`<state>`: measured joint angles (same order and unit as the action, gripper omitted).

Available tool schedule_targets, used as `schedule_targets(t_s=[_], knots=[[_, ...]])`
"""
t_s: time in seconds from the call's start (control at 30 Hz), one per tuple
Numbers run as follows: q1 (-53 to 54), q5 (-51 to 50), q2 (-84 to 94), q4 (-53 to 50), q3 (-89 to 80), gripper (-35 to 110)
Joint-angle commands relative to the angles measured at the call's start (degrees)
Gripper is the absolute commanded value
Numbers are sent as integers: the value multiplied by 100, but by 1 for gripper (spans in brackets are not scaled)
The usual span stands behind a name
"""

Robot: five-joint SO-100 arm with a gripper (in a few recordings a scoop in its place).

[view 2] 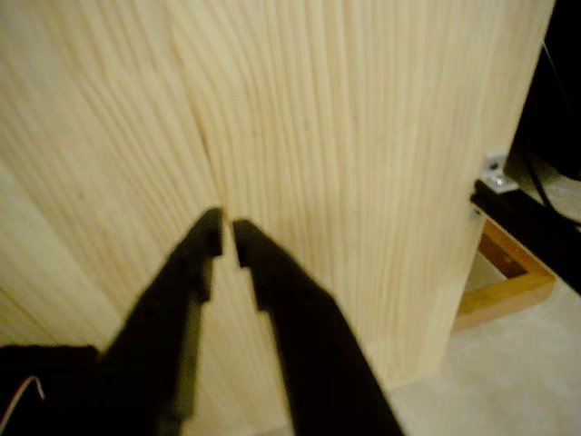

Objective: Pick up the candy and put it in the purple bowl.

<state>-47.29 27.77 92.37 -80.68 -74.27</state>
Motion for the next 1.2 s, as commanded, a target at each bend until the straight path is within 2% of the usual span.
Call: schedule_targets(t_s=[0.0, 0.73, 1.17], knots=[[-237, -70, -123, 26, 721, -1], [-686, -940, -2505, 352, 2637, 2], [-765, -1055, -3041, 141, 3190, 17]])
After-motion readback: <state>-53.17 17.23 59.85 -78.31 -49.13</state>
